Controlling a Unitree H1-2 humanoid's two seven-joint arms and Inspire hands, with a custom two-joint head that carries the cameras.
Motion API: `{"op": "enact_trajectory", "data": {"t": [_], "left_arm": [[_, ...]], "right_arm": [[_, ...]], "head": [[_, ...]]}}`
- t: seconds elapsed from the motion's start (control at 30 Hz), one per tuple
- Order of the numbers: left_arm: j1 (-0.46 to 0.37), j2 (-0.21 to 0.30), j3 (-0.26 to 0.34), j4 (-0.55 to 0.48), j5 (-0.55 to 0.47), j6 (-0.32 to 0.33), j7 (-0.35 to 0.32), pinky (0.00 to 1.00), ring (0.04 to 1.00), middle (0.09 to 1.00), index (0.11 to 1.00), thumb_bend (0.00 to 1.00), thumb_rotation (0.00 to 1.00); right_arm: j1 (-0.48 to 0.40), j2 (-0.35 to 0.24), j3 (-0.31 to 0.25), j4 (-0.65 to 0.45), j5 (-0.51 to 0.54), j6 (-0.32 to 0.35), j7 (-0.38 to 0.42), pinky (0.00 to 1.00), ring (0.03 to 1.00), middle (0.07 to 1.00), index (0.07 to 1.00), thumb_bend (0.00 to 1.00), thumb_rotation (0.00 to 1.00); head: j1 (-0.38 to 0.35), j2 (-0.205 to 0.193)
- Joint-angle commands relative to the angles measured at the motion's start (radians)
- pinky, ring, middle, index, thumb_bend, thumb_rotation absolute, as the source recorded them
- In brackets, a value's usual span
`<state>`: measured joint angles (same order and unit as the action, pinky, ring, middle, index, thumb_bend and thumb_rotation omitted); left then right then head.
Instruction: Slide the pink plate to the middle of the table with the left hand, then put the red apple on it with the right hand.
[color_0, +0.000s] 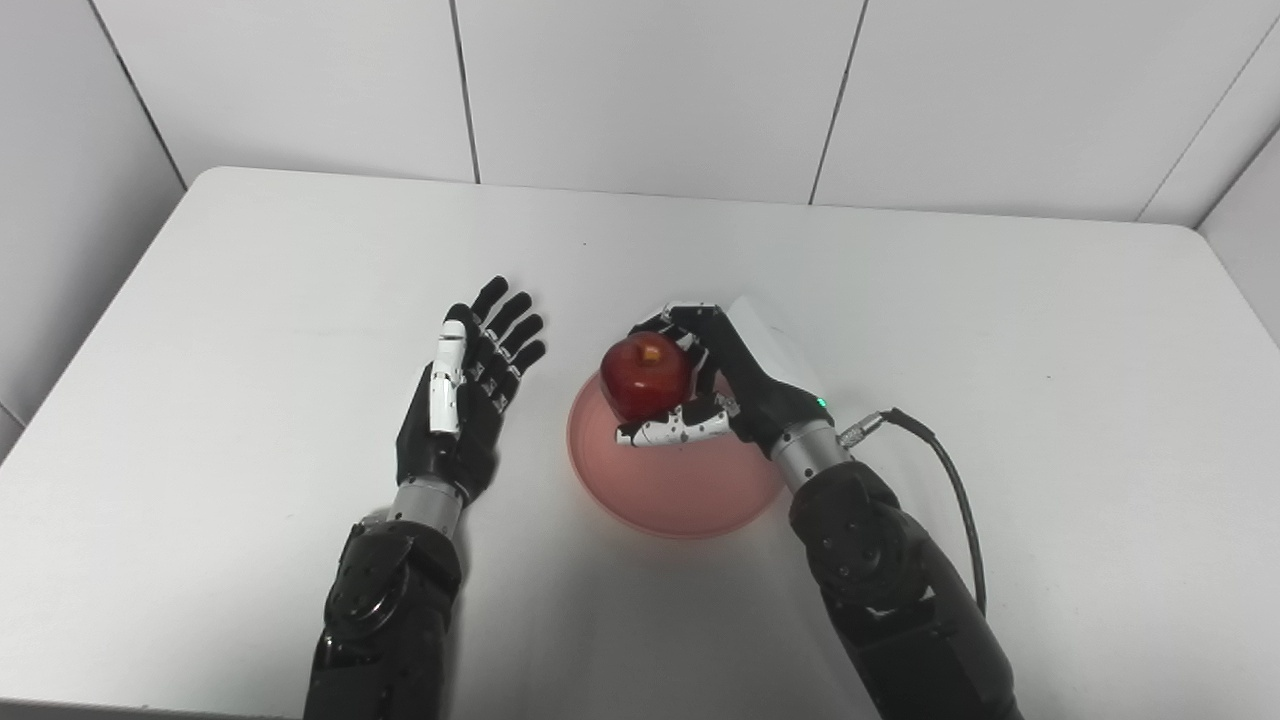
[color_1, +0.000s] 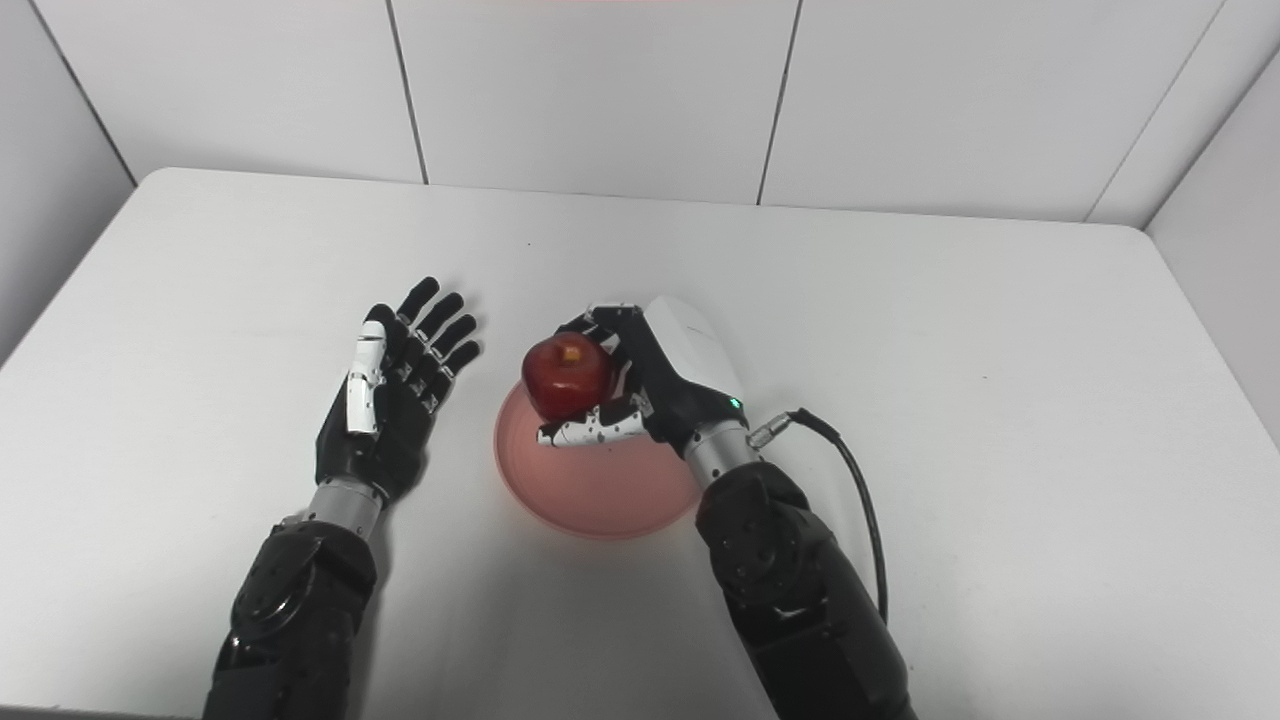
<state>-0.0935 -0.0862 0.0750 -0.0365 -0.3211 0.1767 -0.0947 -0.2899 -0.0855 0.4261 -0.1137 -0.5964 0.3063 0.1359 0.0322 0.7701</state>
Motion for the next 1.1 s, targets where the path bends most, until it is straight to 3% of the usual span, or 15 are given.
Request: {"op": "enact_trajectory", "data": {"t": [0.0,1.07], "left_arm": [[-0.012,0.001,0.004,0.011,0.001,-0.004,0.008,0.90,0.891,0.896,0.891,0.43,1.00],[-0.008,-0.004,0.002,0.012,0.001,-0.003,0.009,0.90,0.891,0.898,0.891,0.43,1.00]], "right_arm": [[-0.024,0.003,-0.002,-0.013,-0.011,-0.073,-0.030,0.25,0.339,0.437,0.488,0.51,0.13],[-0.002,-0.028,0.005,0.006,-0.085,-0.061,-0.002,0.25,0.352,0.466,0.490,0.52,0.14]], "head": [[0.001,0.000],[-0.008,-0.001]]}}
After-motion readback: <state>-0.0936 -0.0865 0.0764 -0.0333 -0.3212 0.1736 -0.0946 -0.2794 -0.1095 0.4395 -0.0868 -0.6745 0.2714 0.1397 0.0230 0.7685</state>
